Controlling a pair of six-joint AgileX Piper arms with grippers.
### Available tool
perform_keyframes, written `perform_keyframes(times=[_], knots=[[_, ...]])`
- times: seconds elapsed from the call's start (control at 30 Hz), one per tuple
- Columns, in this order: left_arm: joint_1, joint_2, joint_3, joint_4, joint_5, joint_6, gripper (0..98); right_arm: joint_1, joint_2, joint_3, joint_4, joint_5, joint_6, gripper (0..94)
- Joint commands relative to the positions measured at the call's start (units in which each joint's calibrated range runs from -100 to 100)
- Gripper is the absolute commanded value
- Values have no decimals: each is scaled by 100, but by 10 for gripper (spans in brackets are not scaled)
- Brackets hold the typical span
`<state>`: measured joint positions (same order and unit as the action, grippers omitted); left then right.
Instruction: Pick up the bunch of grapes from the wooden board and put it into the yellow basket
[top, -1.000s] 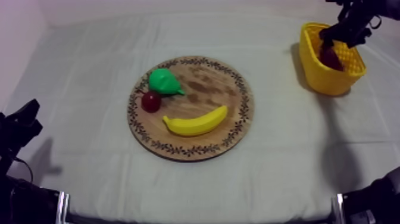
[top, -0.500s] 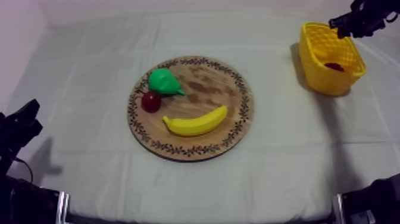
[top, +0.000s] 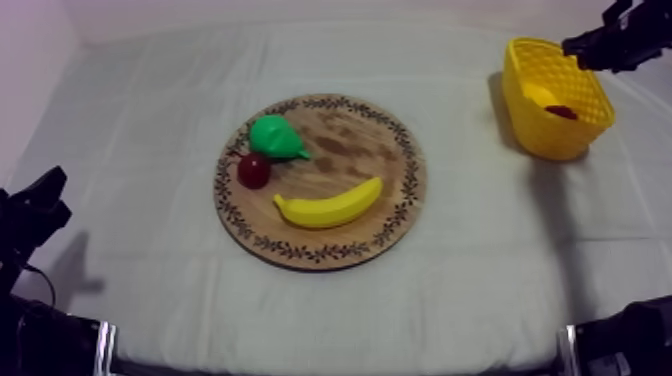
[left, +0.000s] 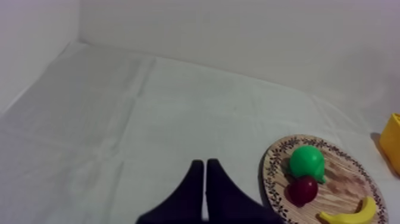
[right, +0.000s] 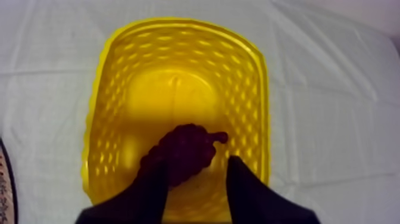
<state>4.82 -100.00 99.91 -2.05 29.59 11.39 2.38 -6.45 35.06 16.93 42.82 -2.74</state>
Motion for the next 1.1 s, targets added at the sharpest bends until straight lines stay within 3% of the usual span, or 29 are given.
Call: perform_keyframes(times=[0.0, 0.8, 1.07], knots=[[0, 0, -2, -2, -1, 1, 1, -37, -303, 363, 28, -144, -40, 305], [0, 0, -2, -2, -1, 1, 1, -222, -3695, 3709, 288, -1372, -399, 191], [0, 0, -2, -2, -1, 1, 1, -275, -5218, 4764, 72, -1607, -271, 107]])
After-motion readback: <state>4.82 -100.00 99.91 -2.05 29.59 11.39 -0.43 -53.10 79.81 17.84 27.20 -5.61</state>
